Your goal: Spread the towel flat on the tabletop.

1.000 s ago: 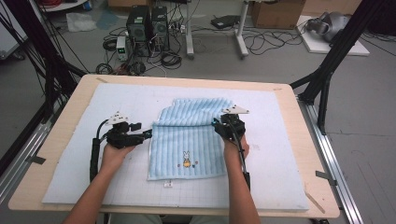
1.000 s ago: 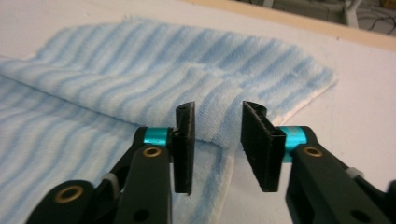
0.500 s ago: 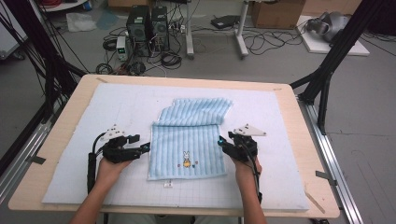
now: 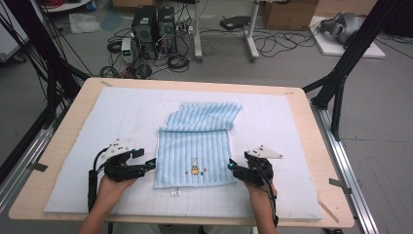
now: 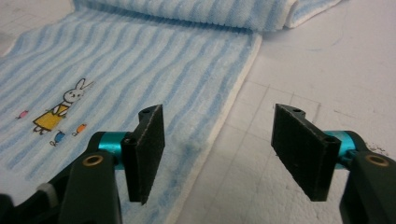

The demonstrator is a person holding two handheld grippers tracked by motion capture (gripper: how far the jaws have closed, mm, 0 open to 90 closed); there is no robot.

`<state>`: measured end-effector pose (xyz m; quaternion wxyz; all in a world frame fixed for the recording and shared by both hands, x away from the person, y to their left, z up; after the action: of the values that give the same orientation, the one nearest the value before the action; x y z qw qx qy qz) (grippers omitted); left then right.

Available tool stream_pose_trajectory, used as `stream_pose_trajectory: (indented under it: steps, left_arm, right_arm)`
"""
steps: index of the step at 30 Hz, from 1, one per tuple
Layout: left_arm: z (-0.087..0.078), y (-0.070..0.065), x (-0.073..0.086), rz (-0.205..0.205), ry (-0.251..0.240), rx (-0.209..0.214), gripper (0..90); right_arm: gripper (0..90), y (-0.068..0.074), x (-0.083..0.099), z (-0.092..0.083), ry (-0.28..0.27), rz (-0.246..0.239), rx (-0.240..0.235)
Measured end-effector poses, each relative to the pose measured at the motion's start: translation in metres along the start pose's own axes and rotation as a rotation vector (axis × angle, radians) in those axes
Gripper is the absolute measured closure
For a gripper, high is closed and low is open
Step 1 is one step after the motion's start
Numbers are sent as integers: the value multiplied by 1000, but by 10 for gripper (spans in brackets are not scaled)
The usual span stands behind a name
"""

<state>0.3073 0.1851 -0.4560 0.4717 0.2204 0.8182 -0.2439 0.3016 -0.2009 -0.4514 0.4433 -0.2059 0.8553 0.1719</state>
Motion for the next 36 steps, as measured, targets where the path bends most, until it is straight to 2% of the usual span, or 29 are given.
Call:
stream_pose_trajectory:
  steps: [5,10,14,16,17,18,19,20,21,22,23,25,29,33,36]
  left_arm:
    - [1,-4,2,0,5,-18,251]
    - [5,-7,5,0,46,-15,256]
    - [11,-13,10,16,116,29,387]
    - [14,-19,10,55,146,54,488]
    - [17,-22,11,90,181,56,539]
    - [19,-26,12,128,204,38,588]
    - [20,-29,12,153,201,12,601]
    - [20,-30,12,167,203,-2,629]
    - [19,-30,13,164,201,9,679]
    - [19,-31,13,167,205,37,780]
    - [19,-33,13,180,203,35,842]
    - [17,-35,14,179,211,52,863]
    - [10,-37,18,144,213,105,867]
    - [-1,-42,24,146,202,150,866]
    - [-9,-44,29,150,200,152,866]
  right_arm:
    - [355,4,0,-5,-26,-32,-43]
    - [467,3,5,-5,-4,-9,-71]
    - [573,3,12,1,65,-9,-69]
    - [607,5,14,4,98,-22,-69]
    - [624,7,15,6,116,-35,-71]
    - [637,8,16,7,143,-49,-62]
    - [648,9,17,8,145,-57,-57]
    - [696,9,17,7,150,-58,-59]
    - [750,9,16,6,161,-55,-72]
    - [810,9,17,4,167,-48,-84]
    - [857,10,18,3,168,-56,-91]
    - [875,13,21,0,163,-72,-91]
    - [878,15,29,-10,154,-75,-108]
    - [878,22,37,-24,151,-91,-116]
    - [878,30,44,-34,141,-111,-126]
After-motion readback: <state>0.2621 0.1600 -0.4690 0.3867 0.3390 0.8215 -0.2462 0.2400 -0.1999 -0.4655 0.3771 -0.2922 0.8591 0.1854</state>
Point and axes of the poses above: each handheld gripper's, and its own axes: z roughly forward along the jaws, x roughly out of its underside, y roughly to its left, the point moved 3 cm from there along z, roughly forward along the jaws, and after that the axes turned 3 degrees about -x, right-handed, at the moved point
